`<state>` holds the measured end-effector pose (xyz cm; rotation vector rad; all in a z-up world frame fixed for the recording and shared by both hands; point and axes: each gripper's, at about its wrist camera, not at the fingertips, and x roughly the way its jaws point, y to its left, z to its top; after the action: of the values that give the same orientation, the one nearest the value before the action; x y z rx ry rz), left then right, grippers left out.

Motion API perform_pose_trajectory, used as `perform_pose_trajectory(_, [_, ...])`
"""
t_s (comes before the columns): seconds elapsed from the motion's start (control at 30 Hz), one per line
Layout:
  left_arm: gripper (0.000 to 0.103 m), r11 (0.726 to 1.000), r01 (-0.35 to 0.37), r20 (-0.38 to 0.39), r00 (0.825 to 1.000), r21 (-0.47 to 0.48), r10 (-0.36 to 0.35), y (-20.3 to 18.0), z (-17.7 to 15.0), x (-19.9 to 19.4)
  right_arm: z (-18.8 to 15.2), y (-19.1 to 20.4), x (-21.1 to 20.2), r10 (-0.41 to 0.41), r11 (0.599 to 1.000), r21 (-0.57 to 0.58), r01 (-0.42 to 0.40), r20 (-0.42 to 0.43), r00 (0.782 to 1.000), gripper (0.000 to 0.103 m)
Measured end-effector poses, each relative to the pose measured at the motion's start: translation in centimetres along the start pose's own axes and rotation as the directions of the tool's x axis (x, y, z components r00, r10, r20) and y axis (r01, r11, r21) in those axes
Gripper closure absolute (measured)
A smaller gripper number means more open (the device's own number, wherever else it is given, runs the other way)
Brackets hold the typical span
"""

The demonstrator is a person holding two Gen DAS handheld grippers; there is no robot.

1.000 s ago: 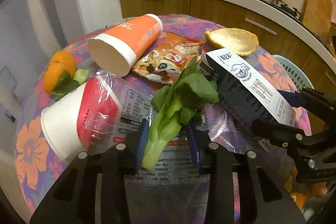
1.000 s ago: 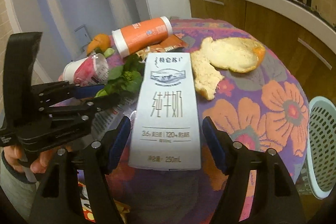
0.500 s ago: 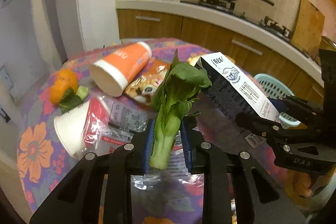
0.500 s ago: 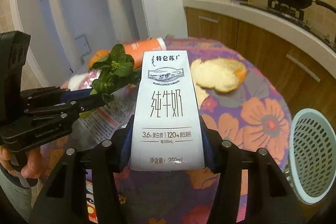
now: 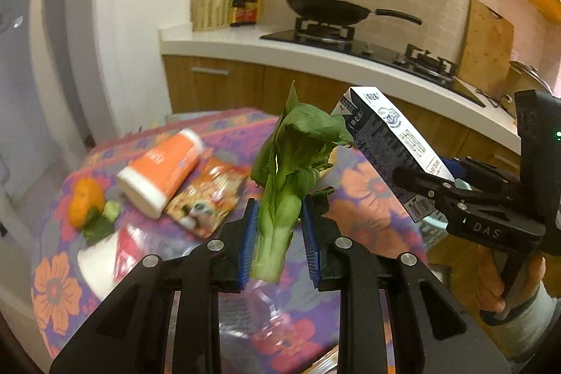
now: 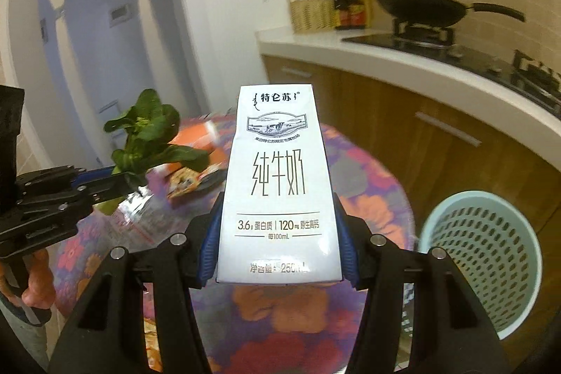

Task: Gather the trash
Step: 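Carry the bok choy and milk carton over the wastebasket and open both tools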

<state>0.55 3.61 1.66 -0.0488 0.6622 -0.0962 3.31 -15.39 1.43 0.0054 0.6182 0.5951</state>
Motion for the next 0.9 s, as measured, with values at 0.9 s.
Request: perform_pose_trajectory(0.9, [0.08, 0.943, 0.198, -0.099, 0.979, 0.268, -0.178, -17.8, 7.9, 9.0, -2.3, -19.6, -5.4, -0.27, 0.907, 0.342, 0.247, 0.022, 0.963, 0.051])
